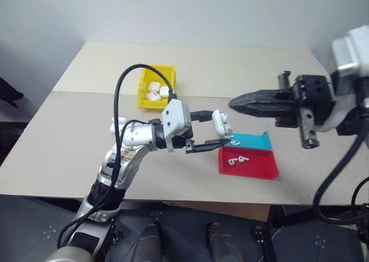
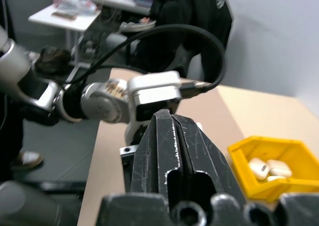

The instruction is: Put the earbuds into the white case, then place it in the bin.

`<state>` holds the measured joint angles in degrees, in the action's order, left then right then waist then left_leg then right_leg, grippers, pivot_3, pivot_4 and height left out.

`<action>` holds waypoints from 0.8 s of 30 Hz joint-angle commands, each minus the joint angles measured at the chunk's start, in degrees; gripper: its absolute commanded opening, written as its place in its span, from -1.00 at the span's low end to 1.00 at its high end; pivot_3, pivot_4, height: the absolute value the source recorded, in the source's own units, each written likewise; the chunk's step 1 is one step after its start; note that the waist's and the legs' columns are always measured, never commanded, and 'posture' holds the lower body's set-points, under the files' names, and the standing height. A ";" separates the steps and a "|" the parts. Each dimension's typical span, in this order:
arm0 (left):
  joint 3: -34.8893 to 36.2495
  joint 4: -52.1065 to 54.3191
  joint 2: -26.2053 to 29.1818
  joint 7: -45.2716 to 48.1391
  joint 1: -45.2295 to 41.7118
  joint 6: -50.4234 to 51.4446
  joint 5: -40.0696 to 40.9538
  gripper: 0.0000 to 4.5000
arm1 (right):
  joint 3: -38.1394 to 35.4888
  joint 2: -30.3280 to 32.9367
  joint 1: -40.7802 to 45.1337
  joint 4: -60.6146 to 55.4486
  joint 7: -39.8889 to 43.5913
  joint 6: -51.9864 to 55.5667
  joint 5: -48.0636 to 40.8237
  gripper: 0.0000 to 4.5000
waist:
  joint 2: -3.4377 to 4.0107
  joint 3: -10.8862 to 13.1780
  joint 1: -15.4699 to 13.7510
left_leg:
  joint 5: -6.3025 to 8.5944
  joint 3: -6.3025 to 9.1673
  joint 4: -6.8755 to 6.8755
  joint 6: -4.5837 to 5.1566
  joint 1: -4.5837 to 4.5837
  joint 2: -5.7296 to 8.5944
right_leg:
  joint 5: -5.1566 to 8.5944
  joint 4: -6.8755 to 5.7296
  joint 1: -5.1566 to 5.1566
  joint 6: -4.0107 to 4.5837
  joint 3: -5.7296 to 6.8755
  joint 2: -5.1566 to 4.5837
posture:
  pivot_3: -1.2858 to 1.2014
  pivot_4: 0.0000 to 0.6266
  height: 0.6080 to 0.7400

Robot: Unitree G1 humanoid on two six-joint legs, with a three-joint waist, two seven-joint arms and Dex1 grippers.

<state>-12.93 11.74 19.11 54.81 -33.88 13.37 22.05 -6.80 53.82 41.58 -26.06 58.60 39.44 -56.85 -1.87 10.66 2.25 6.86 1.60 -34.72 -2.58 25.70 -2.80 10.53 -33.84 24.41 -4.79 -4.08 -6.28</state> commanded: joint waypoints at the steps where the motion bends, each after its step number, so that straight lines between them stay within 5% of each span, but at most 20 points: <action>1: -0.29 1.28 -1.02 -0.33 -1.56 -1.26 -0.35 0.24 | 3.15 0.75 2.03 -1.32 1.55 -1.28 5.15 -0.97 | 0.00 0.00 -0.15 | 0.01 0.00 0.00 0.02 0.07 0.00 | 0.04 -0.04 0.08 -0.06 0.01 0.00 | 0.03 -0.52 1.00; 24: 0.30 4.31 -2.11 -0.76 0.03 -1.67 0.11 0.24 | 11.23 0.29 2.77 1.05 8.69 -7.68 24.18 -0.97 | 0.00 0.00 -1.09 | -0.19 0.00 -0.11 0.33 0.20 0.01 | 0.06 -0.21 0.24 -0.10 0.01 0.01 | 0.03 -0.52 1.00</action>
<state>-14.65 12.16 17.39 53.68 -33.22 13.00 19.72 5.43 52.73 44.34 -26.20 66.49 32.06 -34.38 -1.86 10.66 1.16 6.67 1.59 -34.84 -2.25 25.89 -2.80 10.59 -34.05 24.64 -4.89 -4.07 -6.27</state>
